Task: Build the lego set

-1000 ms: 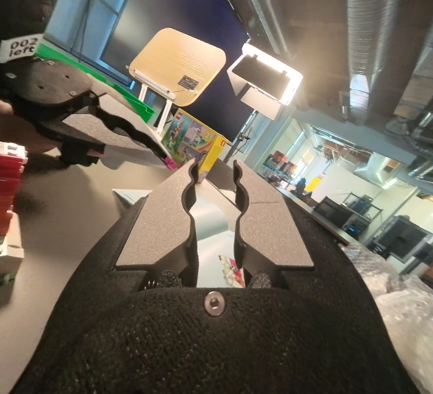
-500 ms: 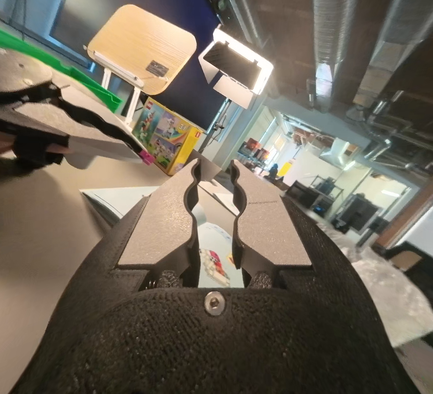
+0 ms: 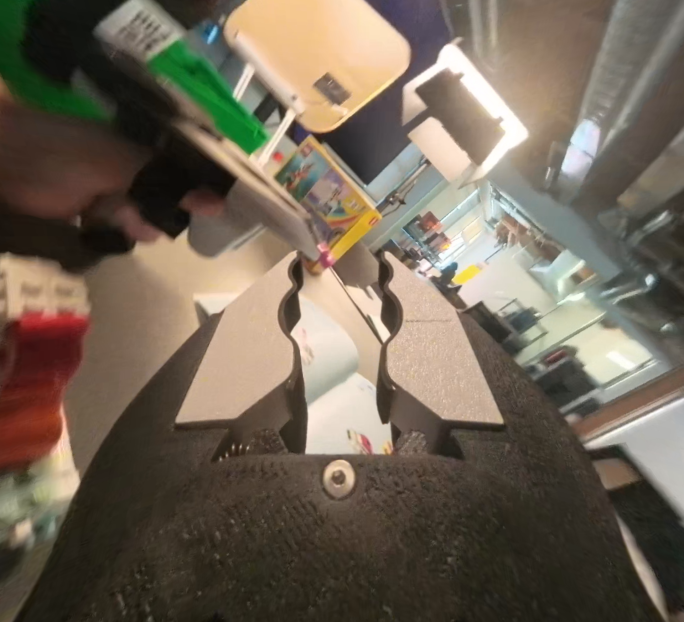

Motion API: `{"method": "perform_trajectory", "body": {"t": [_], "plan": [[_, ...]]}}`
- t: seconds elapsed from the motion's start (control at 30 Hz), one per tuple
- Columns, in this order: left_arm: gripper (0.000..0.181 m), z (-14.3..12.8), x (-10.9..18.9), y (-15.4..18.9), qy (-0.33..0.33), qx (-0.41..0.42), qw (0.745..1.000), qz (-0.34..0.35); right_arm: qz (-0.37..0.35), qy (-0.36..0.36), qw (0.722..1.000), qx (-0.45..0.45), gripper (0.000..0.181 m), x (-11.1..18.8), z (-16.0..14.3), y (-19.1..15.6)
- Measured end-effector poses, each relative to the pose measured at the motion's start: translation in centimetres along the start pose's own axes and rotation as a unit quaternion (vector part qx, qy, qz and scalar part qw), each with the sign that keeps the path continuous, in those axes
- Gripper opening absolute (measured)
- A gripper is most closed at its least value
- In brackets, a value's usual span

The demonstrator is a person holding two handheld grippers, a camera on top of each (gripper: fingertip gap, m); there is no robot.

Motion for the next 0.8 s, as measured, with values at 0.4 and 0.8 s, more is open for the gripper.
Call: {"method": "perform_trajectory", "body": {"t": [0.4,0.8], "plan": [[0.007,-0.6,-0.6,1.5,-0.047,0.083,0.991,-0.099,-0.056,-0.072,0.976,0.198,0.029,-1.1,-1.9,-1.6],[0.008,0.1,-0.3,3.6,-0.04,-0.061,0.994,-0.082,-0.055,-0.069,0.982,0.168,0.007,-1.1,-1.0,-1.4]]}}
Point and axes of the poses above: each gripper's, where its closed fingertips meet, x back along the fingers, z out of its top, y = z × x across the jaws, the point moved 4 cm from there along x, back along the fingers, and after that the axes turned 8 degrees about -y, right-handed, at the moved point
